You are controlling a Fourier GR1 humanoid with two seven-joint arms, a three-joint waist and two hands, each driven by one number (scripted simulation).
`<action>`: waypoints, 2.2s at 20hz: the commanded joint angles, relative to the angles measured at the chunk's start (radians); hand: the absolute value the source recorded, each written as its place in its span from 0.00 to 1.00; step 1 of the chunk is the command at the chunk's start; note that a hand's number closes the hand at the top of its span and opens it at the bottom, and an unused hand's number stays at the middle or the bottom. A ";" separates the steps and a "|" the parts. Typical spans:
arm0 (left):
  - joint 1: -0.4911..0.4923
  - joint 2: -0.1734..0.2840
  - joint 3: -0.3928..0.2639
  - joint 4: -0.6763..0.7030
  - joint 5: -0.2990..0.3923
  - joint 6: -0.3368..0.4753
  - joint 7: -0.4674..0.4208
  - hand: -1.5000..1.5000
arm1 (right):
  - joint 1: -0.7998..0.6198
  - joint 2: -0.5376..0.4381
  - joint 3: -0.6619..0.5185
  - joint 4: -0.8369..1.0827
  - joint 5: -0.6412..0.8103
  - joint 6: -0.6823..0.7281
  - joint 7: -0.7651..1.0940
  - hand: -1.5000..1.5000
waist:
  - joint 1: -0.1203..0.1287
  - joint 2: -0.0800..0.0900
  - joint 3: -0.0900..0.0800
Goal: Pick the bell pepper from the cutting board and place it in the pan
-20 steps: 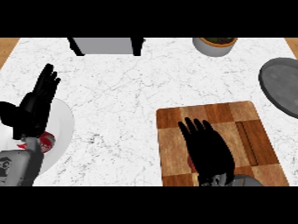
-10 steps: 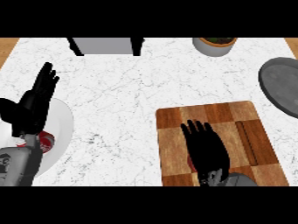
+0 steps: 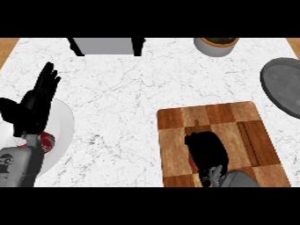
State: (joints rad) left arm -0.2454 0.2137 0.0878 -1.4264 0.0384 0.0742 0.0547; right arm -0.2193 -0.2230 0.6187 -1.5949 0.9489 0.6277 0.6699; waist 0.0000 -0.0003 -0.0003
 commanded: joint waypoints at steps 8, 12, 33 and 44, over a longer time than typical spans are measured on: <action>-0.014 -0.044 -0.032 -0.069 -0.048 0.040 0.077 0.50 | -0.052 0.075 -0.082 0.152 0.055 -0.070 -0.110 1.00 | 0.003 0.001 0.001; 0.003 0.003 0.009 -0.072 0.002 -0.017 0.056 0.50 | -0.144 0.216 -0.351 0.243 -0.033 -0.195 0.091 1.00 | 0.024 0.015 0.002; 0.044 -0.046 -0.025 -0.089 -0.034 0.011 0.052 0.50 | -0.514 0.046 -0.556 0.302 0.209 -0.757 0.201 1.00 | 0.003 -0.001 0.001; 0.018 -0.027 0.006 -0.057 -0.015 -0.017 0.024 0.50 | -0.479 -0.190 -0.891 0.482 -0.057 -0.934 -0.122 1.00 | 0.008 0.006 0.001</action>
State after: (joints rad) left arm -0.2303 0.1875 0.0862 -1.4887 0.0086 0.0723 0.0926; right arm -0.7038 -0.3056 -0.1695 -1.2149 0.9637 -0.2745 0.6718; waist 0.0043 0.0029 0.0006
